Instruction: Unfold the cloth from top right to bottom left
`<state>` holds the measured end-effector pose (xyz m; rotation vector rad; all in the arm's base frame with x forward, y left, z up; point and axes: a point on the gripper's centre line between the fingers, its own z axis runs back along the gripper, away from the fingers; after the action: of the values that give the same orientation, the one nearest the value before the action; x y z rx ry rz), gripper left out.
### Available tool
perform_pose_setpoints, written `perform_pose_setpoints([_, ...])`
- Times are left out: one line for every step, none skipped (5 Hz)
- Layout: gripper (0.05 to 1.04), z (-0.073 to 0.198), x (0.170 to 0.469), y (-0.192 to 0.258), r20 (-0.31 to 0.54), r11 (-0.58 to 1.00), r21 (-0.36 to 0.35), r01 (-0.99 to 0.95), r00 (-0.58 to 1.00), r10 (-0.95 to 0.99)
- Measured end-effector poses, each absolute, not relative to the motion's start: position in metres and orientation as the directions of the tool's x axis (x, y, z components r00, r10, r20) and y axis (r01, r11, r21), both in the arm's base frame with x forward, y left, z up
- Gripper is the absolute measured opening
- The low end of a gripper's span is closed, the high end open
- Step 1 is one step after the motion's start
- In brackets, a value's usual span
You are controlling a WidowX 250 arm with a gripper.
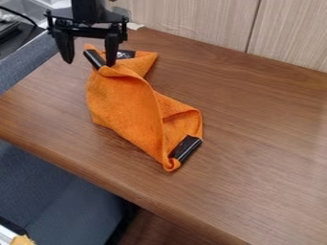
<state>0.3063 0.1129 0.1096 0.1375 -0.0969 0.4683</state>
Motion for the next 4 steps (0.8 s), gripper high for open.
perform_pose_setpoints([0.692,0.0953,0.3083,0.1082,0.1,0.885,0.126,-0.449,0.893,0.439])
perform_pose_setpoints([0.39,0.0885,0.3096,0.1054,0.094,0.878,0.16,-0.451,0.893,0.441])
perform_pose_setpoints([0.172,0.0854,0.3109,0.1035,0.094,0.874,0.171,-0.454,0.891,0.445])
perform_pose_setpoints([0.067,0.086,0.3109,0.1028,0.095,0.872,0.172,-0.458,0.889,0.448])
